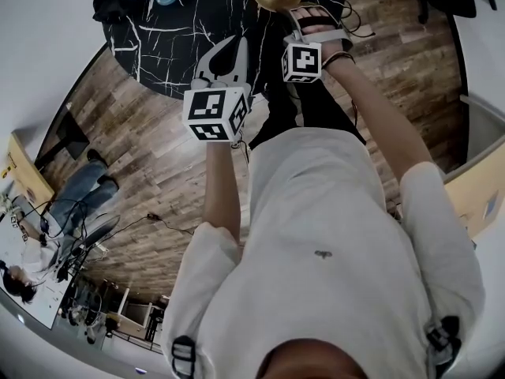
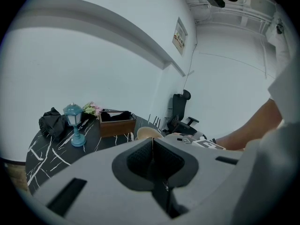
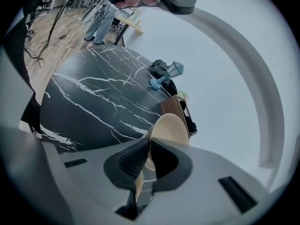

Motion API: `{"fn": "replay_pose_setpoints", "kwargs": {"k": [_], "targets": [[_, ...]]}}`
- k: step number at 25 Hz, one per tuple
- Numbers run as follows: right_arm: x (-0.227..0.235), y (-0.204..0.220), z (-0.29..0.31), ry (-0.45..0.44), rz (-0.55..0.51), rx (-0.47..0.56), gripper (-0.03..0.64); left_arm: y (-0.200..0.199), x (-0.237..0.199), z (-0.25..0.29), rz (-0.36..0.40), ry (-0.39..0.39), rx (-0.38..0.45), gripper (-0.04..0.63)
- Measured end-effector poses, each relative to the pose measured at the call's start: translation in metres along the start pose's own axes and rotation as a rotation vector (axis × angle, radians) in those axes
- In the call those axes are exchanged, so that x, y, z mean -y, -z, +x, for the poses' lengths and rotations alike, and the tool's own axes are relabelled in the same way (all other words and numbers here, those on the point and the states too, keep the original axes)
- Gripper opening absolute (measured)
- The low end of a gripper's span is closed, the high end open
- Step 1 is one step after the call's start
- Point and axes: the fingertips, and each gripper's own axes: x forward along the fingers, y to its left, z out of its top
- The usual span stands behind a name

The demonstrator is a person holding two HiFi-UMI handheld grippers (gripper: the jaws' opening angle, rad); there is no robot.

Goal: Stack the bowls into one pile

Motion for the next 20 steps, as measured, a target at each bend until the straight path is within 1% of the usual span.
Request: {"fn": "replay_pose_setpoints", "kwargs": {"k": [13, 20], "targets": [[0.003, 0.017, 0.028, -0.061, 0.036, -0.019, 0.029, -0.005, -0.012, 0.02, -0.035, -0.036, -0.002, 0.008], [0.007, 0.022, 0.031, -0.052, 0.046, -0.037, 0.049, -0.007, -0.014, 0.024, -0.037, -0.034, -0.004, 0.008]]}}
